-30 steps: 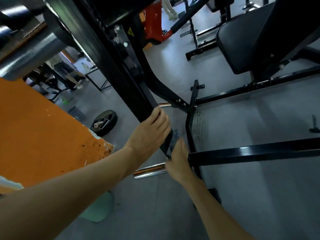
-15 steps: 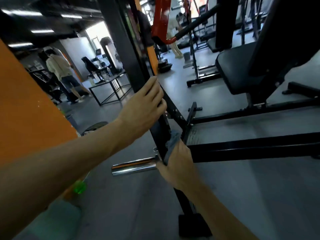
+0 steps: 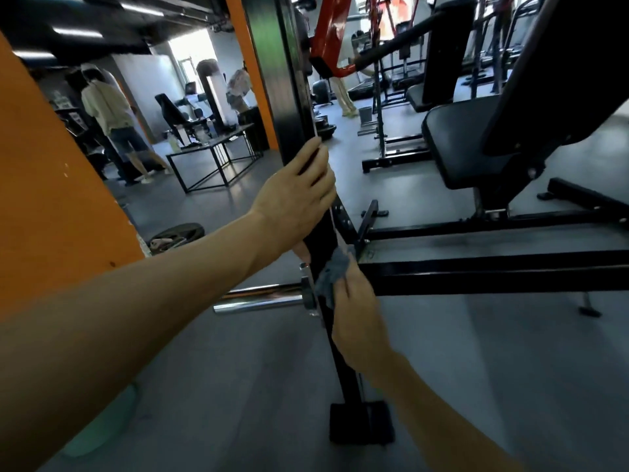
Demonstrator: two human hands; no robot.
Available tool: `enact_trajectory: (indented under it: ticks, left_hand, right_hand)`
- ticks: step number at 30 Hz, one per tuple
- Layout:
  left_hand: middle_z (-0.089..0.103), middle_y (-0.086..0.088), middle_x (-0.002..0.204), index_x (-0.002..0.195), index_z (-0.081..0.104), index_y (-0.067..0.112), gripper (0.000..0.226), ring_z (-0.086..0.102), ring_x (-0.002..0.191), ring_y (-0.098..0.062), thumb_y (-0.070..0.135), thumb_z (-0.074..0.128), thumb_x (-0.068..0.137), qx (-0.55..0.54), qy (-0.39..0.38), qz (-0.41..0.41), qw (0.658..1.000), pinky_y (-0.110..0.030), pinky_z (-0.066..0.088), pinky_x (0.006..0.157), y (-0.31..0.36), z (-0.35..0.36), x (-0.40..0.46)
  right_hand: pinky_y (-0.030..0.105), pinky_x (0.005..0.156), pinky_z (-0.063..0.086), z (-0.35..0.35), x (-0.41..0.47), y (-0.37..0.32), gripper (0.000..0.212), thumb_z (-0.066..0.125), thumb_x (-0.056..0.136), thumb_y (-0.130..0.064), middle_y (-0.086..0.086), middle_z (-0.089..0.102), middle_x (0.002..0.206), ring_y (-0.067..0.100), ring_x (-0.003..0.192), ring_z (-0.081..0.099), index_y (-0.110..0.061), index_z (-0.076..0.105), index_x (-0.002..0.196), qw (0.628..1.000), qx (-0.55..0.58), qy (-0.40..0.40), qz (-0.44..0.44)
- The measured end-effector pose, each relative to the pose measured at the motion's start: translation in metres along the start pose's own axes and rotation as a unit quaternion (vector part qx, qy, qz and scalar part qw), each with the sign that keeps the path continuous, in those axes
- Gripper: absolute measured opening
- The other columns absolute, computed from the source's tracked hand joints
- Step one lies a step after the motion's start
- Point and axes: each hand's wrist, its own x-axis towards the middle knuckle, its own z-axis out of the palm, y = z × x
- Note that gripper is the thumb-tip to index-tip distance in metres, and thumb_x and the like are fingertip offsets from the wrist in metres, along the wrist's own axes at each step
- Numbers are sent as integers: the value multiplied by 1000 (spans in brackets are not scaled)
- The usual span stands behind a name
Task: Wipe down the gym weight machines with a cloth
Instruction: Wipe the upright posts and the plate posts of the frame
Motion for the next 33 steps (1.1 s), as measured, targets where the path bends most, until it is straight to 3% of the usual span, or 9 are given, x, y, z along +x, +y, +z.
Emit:
enact_trajectory:
  ticks: [3,6,10,16,18,21,24,28,33]
  left_hand:
    - [18,-30,161,156,14,-2,73,10,150,-51,42,42,104,6,-14,14,1000,-63,3,123,20,-5,-11]
    - [17,-29,161,156,12,-3,73,10,151,-50,38,43,104,9,-14,12,1000,-62,6,124,22,-8,-12]
    - [16,-30,161,156,12,-3,73,9,151,-50,40,40,105,9,-17,-1,1000,-62,5,123,24,-12,-13]
    - [20,-31,160,155,16,-3,101,11,150,-51,74,36,94,-20,-10,-18,1000,-62,6,123,30,-9,-11]
    - [21,-31,159,155,18,-2,102,11,149,-53,76,38,92,-19,-1,-22,1000,-63,6,122,34,-5,-10]
    - [21,-29,158,155,21,3,95,7,148,-56,73,41,94,-39,3,-19,999,-66,3,121,36,-2,-9]
    - [24,-25,157,155,22,11,101,4,147,-59,84,35,87,-43,-4,5,999,-71,-3,119,37,-1,-8]
    - [28,-21,156,154,28,19,90,5,147,-59,81,36,89,-67,-5,36,997,-74,-10,114,47,-2,-9]
    - [22,-21,159,159,13,12,79,5,150,-52,60,37,101,-93,29,81,992,-68,-4,120,84,10,-19]
  right_hand:
    - [43,113,43,17,-49,5,79,76,84,-7,19,27,163,32,150,29,-1,37,153,990,-129,-17,-59]
    - [42,107,49,15,-63,11,90,85,73,-8,16,29,161,32,145,39,-1,40,151,990,-127,-48,-34]
    - [40,106,51,-1,-37,-3,65,66,87,-3,15,46,152,28,138,49,-2,44,148,996,-58,25,-68]
    - [22,100,45,-80,46,-39,48,42,94,-5,-4,55,133,5,117,51,-17,48,140,973,53,206,93]
    - [22,101,47,-72,51,-29,44,44,96,4,-8,55,126,5,116,53,-16,52,134,990,-3,139,36]
    - [46,111,45,-33,11,-3,40,53,91,1,22,60,132,36,130,53,5,58,130,985,-162,9,-52]
    - [36,119,30,-21,-13,19,42,44,95,-11,21,61,137,33,134,53,5,62,129,975,-198,24,-92]
    - [34,107,45,-16,-45,22,46,55,85,-8,19,59,140,31,134,53,0,64,129,979,-176,-4,-104]
    - [40,119,34,19,-76,-3,47,40,100,-1,8,44,152,22,145,37,-4,46,147,983,97,60,146]
